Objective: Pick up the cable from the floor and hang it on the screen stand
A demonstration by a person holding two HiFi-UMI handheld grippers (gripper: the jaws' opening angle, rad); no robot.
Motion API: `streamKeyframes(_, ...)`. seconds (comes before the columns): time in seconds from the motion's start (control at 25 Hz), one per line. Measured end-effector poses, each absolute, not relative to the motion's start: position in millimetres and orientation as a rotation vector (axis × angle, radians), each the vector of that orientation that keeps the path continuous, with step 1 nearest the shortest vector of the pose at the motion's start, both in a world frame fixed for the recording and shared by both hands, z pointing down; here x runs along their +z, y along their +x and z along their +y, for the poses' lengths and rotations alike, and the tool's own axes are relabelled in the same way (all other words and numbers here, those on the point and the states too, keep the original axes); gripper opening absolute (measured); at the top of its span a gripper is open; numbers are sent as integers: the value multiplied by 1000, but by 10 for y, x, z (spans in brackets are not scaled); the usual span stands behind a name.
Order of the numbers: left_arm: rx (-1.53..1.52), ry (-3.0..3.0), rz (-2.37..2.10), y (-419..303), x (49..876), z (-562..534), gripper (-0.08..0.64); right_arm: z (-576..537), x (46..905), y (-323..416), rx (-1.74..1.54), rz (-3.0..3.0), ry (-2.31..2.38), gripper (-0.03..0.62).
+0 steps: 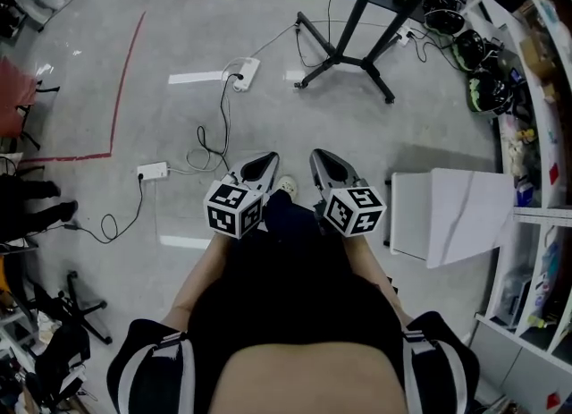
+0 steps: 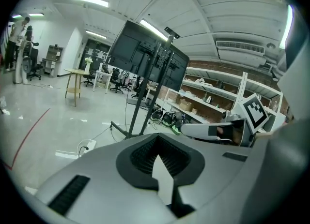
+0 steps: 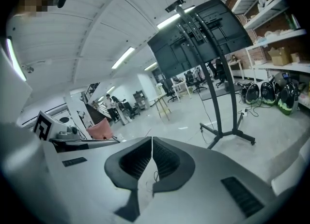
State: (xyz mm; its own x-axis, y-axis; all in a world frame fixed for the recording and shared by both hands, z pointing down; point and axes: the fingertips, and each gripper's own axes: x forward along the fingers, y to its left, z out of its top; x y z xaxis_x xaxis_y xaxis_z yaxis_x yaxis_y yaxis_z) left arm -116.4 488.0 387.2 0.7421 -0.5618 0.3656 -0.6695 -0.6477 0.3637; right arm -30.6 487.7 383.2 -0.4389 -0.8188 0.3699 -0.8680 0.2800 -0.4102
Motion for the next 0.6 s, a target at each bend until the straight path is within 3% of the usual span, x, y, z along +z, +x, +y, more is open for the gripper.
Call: streamKeyframes(0.6, 282, 2407, -942, -942, 4016, 3682, 0, 3663, 3900, 24, 926, -2427, 1662, 25)
